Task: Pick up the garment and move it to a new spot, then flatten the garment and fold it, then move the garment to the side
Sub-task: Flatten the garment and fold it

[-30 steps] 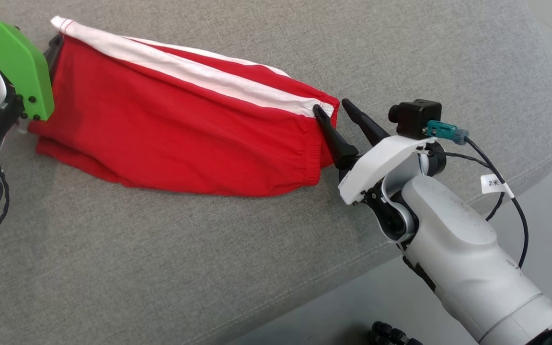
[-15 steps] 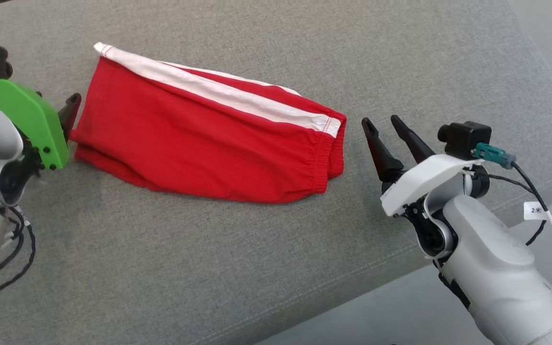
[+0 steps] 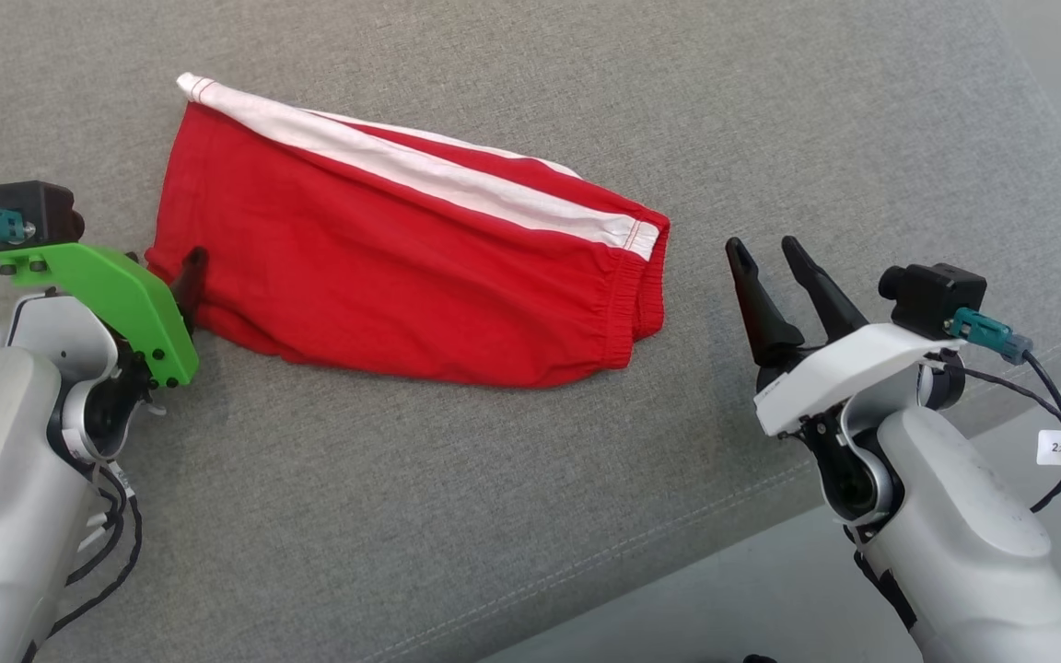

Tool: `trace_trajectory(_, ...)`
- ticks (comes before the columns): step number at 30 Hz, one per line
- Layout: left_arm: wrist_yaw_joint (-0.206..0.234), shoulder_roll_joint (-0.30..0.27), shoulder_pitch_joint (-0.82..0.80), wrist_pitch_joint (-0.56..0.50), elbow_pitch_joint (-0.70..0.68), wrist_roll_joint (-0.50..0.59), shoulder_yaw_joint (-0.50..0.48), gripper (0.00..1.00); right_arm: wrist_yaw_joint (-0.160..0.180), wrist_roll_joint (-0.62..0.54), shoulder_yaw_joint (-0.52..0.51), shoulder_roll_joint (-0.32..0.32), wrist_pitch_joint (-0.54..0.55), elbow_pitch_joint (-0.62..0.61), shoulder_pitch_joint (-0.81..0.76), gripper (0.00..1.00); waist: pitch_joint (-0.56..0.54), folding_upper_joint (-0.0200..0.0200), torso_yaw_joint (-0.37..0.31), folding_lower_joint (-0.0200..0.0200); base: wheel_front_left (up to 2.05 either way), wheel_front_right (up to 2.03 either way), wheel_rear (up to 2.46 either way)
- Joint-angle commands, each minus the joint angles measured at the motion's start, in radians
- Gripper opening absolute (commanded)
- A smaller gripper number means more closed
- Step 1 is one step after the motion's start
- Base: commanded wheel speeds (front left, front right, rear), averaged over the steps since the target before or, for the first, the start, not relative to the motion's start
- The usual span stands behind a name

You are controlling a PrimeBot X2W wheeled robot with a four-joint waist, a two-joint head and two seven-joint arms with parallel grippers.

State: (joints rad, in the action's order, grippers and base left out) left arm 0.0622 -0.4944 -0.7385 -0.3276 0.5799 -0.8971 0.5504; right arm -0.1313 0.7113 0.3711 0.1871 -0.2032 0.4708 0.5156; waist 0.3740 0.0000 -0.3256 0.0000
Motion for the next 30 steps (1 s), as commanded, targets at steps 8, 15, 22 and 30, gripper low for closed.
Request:
trace_trajectory(8,0.009,0.053,0.056,0.008,0.063,0.001,0.039,1.00,0.001,-0.060,-0.063,-0.025,0.044,-0.076,-0.064,1.00,-0.001,0.0000,0.011,0.0000,0.00,0.00,0.00)
trace_trajectory(15,0.005,0.094,0.069,0.015,0.098,0.007,0.066,0.00,0.001,-0.098,-0.096,-0.042,0.078,-0.122,-0.093,1.00,-0.009,0.0000,0.020,0.0000,0.00,0.00,0.00)
trace_trajectory(22,0.026,0.118,0.081,0.104,0.093,0.003,0.041,0.00,0.001,-0.125,-0.126,-0.049,0.092,-0.145,-0.127,1.00,-0.034,0.0000,0.043,0.0000,0.00,0.00,0.00)
trace_trajectory(30,0.087,0.158,0.192,0.260,-0.030,-0.019,-0.009,0.00,0.001,-0.146,-0.192,-0.038,0.111,-0.165,-0.191,1.00,-0.084,0.0000,0.122,0.0000,0.00,0.00,0.00)
